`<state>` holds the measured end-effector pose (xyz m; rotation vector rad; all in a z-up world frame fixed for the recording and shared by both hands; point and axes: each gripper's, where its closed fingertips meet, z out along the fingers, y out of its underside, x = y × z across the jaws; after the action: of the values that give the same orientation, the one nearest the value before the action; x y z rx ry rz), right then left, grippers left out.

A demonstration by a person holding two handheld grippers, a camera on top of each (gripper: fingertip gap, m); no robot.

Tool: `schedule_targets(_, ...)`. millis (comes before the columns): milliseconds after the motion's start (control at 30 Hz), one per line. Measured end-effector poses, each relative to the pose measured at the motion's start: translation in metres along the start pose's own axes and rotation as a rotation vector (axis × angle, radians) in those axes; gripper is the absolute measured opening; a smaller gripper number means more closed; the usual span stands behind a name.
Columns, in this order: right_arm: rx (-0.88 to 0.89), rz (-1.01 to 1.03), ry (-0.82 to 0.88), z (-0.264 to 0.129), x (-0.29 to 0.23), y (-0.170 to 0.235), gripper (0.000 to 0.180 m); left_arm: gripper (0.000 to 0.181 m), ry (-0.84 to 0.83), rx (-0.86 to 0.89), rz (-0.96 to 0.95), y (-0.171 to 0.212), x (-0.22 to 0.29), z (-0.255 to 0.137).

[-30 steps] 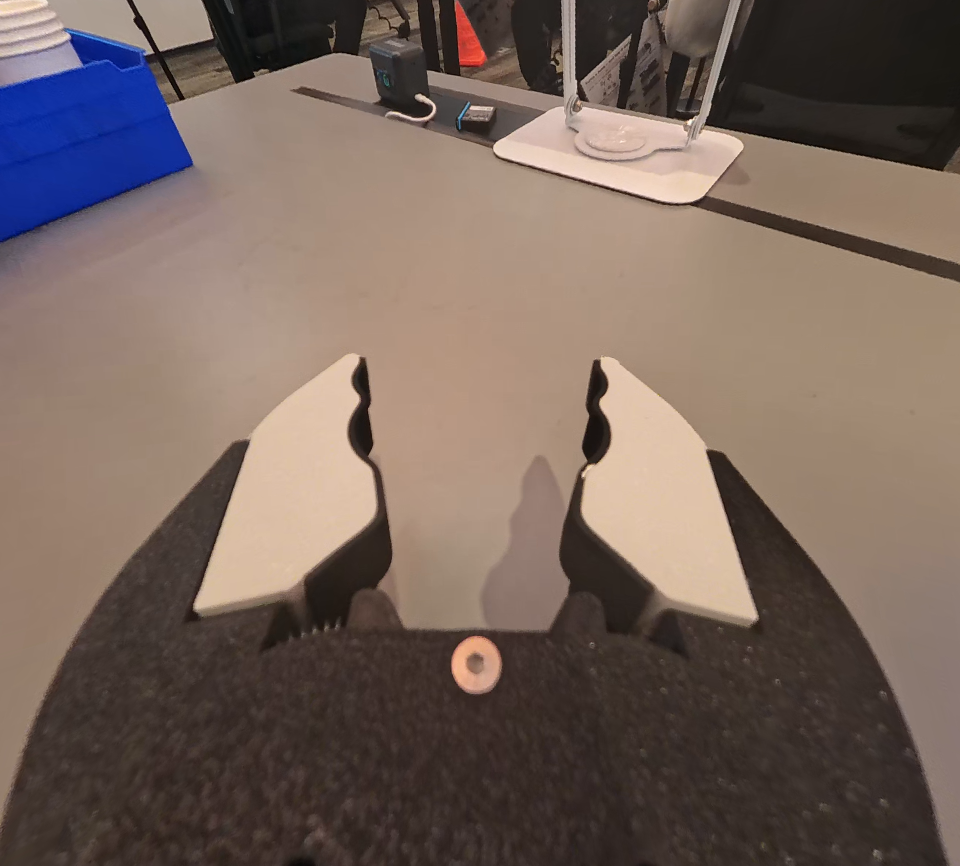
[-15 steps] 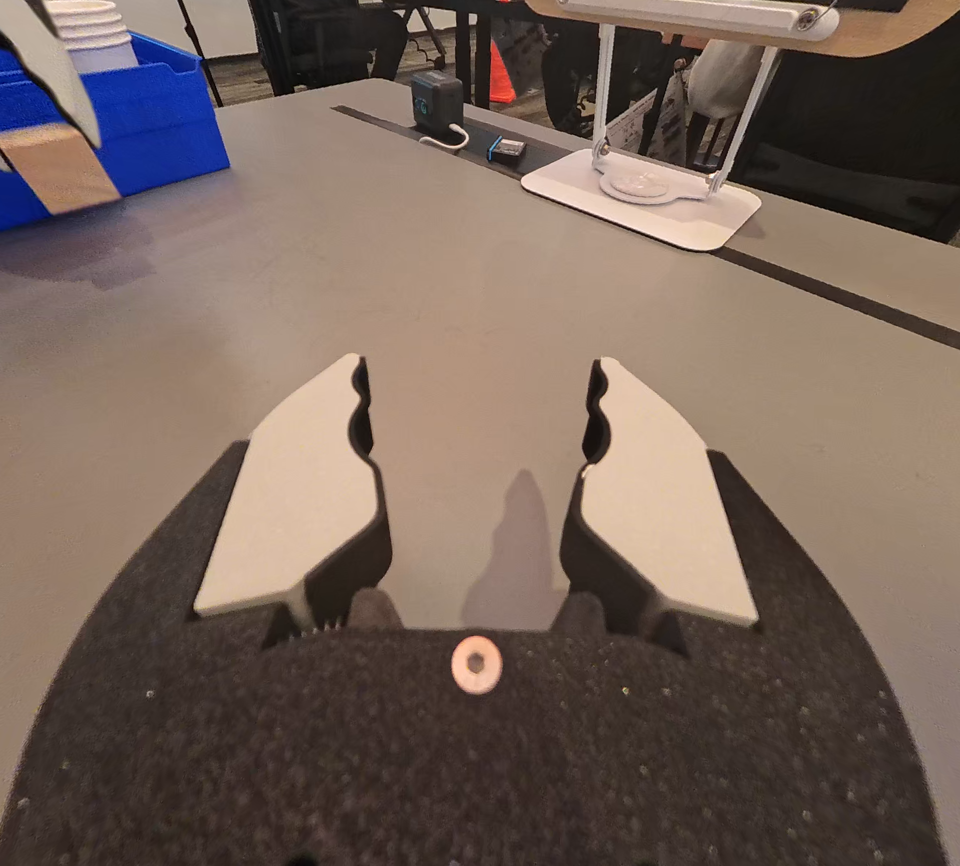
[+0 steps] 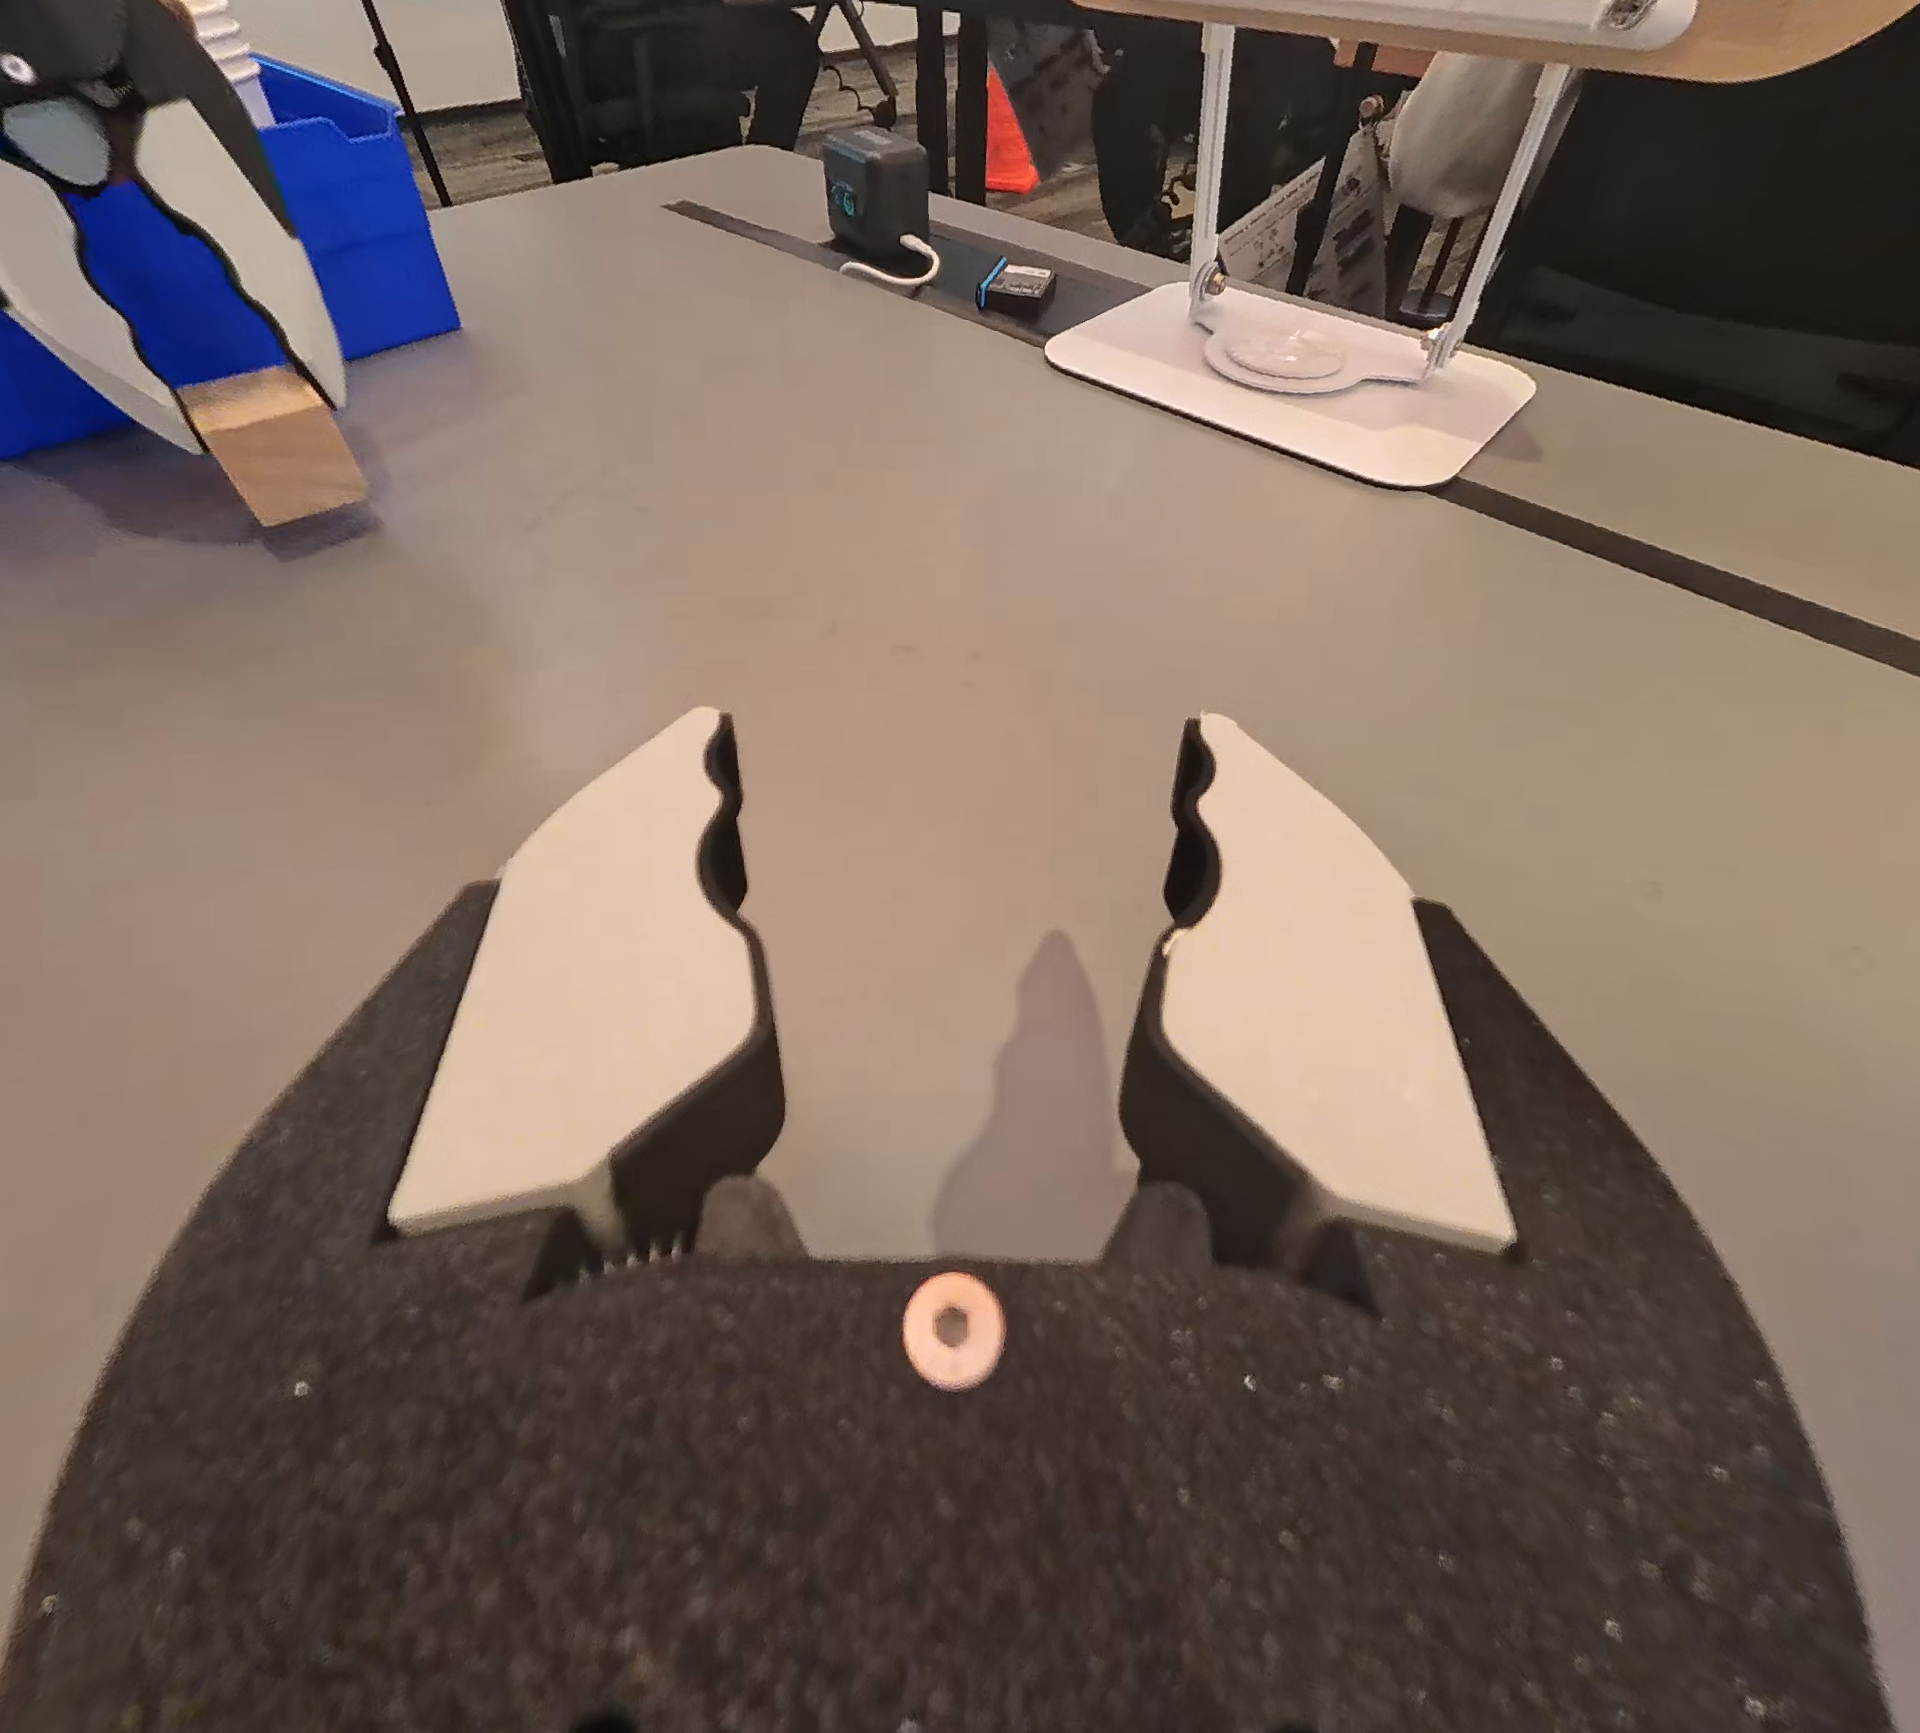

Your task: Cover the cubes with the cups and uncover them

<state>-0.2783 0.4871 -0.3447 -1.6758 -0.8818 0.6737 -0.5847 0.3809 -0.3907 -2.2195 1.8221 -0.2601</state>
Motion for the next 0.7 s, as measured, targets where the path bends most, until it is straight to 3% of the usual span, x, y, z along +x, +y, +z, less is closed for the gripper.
schedule_targets(500,0.009,0.001,-0.015,-0.001,-0.003,-0.002,0.081,0.043,-0.032,-0.099,-0.031,0.017,-0.002,0.013)
schedule_targets(700,0.038,0.000,-0.031,-0.003,-0.006,-0.007,0.085,0.048,-0.148,-0.039,-0.081,0.006,-0.008,-0.033)
